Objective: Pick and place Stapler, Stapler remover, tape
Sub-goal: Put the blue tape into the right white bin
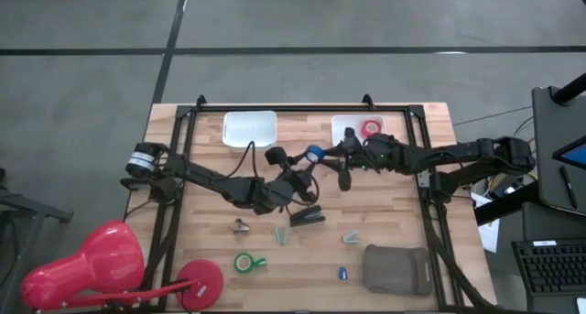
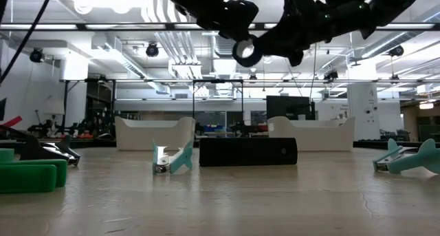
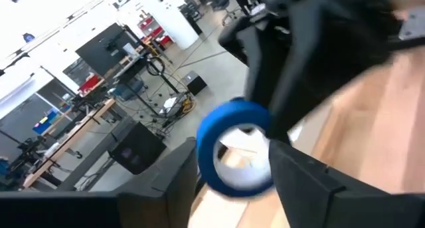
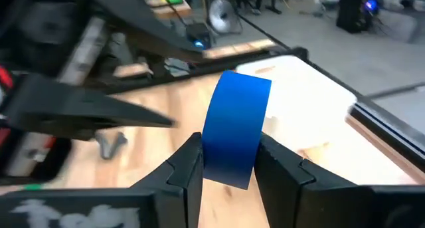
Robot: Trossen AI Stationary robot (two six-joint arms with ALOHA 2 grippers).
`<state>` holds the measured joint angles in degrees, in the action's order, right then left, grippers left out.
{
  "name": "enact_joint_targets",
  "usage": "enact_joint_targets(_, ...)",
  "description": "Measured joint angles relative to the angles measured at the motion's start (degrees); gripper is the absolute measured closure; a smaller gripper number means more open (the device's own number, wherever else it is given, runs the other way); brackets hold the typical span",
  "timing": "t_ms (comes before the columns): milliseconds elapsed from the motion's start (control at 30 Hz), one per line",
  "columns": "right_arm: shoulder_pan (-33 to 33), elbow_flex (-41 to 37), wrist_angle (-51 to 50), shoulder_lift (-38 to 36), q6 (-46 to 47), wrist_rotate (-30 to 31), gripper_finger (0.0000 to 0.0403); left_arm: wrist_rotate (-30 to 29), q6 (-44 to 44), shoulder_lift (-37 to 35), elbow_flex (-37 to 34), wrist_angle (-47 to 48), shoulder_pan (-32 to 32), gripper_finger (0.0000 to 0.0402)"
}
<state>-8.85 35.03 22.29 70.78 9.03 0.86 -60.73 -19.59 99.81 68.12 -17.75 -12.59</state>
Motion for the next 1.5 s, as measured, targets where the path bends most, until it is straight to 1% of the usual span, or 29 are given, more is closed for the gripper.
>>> enact_joint_targets(100, -1.30, 0.29, -5.00, -2.38, -0.63, 2.68, 0.0294, -0.08, 2.22, 0.00, 0.00, 2.84, -0.82, 0.0204)
enact_joint_targets(167, -2.36, 0.37, -9.72, -4.26, -1.50, 5.90, 0.0292, -0.20, 5.43, 0.00, 0.00, 5.62, -1.32, 0.0203)
enact_joint_targets(267, -4.38, 0.85, -18.31, -6.80, -1.53, 13.52, 0.0291, -0.21, 12.61, 0.00, 0.00, 11.03, -1.84, 0.0203)
enact_joint_targets(333, -6.54, 1.33, -23.67, -7.74, -0.41, 16.16, 0.0291, -0.18, 19.17, 0.00, 0.00, 15.39, -1.94, 0.0202)
enact_joint_targets(433, -10.79, 1.62, -27.82, -7.85, 2.45, 15.34, 0.0291, 1.51, 29.25, -0.13, 0.00, 22.38, -1.95, 0.0202)
enact_joint_targets(500, -13.77, 1.98, -29.18, -6.91, 3.78, 12.75, 0.0290, 4.60, 34.20, -0.33, 0.00, 25.74, -1.94, 0.0202)
enact_joint_targets(567, -16.84, 2.09, -29.91, -5.75, 4.39, 9.25, 0.0290, 8.00, 37.29, -0.46, 0.00, 28.03, -1.94, 0.0202)
enact_joint_targets(667, -21.01, 2.57, -29.25, -3.12, 5.93, 2.92, 0.0290, 12.26, 39.84, -0.48, 0.00, 29.93, -2.00, 0.0202)
enact_joint_targets(733, -22.88, 3.11, -29.46, -0.85, 6.11, 1.87, 0.0290, 13.96, 41.03, -0.48, 0.00, 30.59, -2.00, 0.0202)
enact_joint_targets(800, -24.18, 3.54, -29.57, 1.51, 6.08, 1.65, 0.0289, 14.63, 41.68, -0.48, 0.00, 31.10, -2.06, 0.0202)
enact_joint_targets(933, -25.50, 5.04, -29.77, 6.39, 6.24, -2.86, 0.0289, 14.74, 42.25, -0.48, 0.00, 31.82, -2.18, 0.0202)
enact_joint_targets(1000, -25.47, 5.70, -29.72, 8.73, 6.24, -3.85, 0.0289, 14.79, 42.29, -0.48, 0.00, 32.03, -2.28, 0.0202)
enact_joint_targets(1100, -25.52, 6.84, -30.64, 11.33, 6.07, -3.89, 0.0285, 14.82, 42.32, -0.48, -0.01, 32.01, -2.43, 0.0202)
enact_joint_targets(1167, -25.82, 7.98, -32.83, 12.49, 5.74, -2.56, 0.0277, 14.84, 42.35, -0.48, 0.00, 32.10, -2.53, 0.0202)
enact_joint_targets(1300, -26.13, 9.27, -37.96, 13.74, 5.51, 5.49, 0.0254, 14.83, 42.62, -0.50, -0.02, 32.30, -2.78, 0.0202)
enact_joint_targets(1333, -26.15, 9.47, -38.63, 13.77, 5.09, 6.27, 0.0248, 14.84, 42.62, -0.50, -0.02, 32.32, -2.88, 0.0202)
enact_joint_targets(1500, -26.01, 9.53, -38.37, 12.26, 3.74, 5.82, 0.0222, 14.85, 42.62, -0.52, -0.02, 32.36, -2.92, 0.0202)
